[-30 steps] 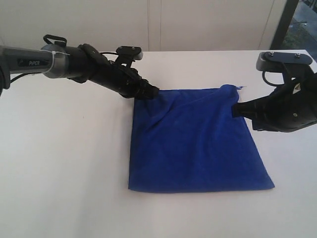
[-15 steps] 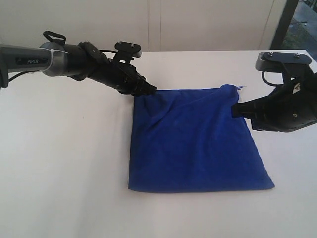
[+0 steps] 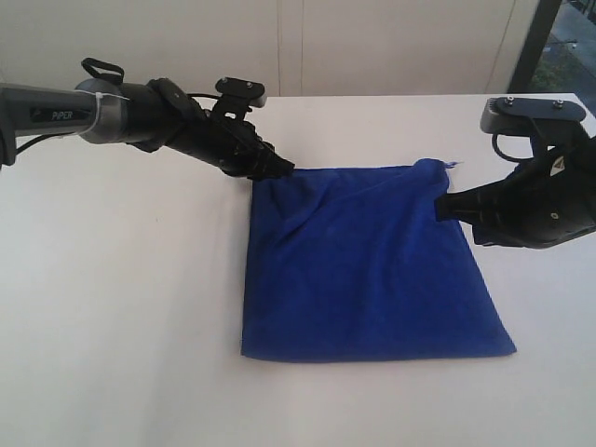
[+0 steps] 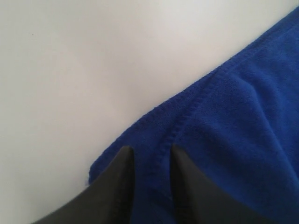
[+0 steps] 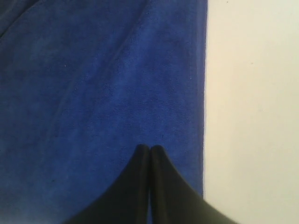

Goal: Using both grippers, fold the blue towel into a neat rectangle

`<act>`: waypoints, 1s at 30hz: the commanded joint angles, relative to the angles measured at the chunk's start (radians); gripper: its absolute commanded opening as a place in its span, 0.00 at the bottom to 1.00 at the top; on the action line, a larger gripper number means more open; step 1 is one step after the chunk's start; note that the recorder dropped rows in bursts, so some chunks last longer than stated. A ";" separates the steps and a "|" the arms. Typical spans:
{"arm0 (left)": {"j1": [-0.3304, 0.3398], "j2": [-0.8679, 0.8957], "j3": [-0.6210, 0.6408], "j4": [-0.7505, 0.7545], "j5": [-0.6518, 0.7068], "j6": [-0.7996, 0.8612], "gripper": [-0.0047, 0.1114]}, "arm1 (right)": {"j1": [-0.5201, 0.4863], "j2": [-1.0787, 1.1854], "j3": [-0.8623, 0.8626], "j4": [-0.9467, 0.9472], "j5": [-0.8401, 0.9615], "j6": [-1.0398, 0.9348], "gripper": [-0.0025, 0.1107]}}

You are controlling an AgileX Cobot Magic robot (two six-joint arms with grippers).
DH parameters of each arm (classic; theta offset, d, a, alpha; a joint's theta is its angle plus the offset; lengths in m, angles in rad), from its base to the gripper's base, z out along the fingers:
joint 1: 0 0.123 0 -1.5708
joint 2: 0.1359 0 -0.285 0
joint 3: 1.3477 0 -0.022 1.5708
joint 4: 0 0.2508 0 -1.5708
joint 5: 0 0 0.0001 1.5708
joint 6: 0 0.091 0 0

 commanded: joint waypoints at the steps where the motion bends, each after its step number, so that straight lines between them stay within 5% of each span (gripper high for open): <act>1: -0.003 -0.004 -0.002 -0.008 0.035 -0.002 0.33 | 0.000 -0.007 -0.005 0.000 -0.012 -0.011 0.02; 18: -0.003 0.005 -0.002 -0.008 0.041 -0.002 0.32 | 0.000 -0.007 -0.005 0.000 -0.016 -0.014 0.02; 26: -0.003 0.007 -0.002 -0.008 0.041 0.028 0.04 | 0.000 -0.007 -0.005 0.000 -0.016 -0.014 0.02; 30: -0.003 0.007 -0.002 -0.008 0.041 0.047 0.04 | 0.000 -0.007 -0.005 0.004 -0.016 -0.014 0.02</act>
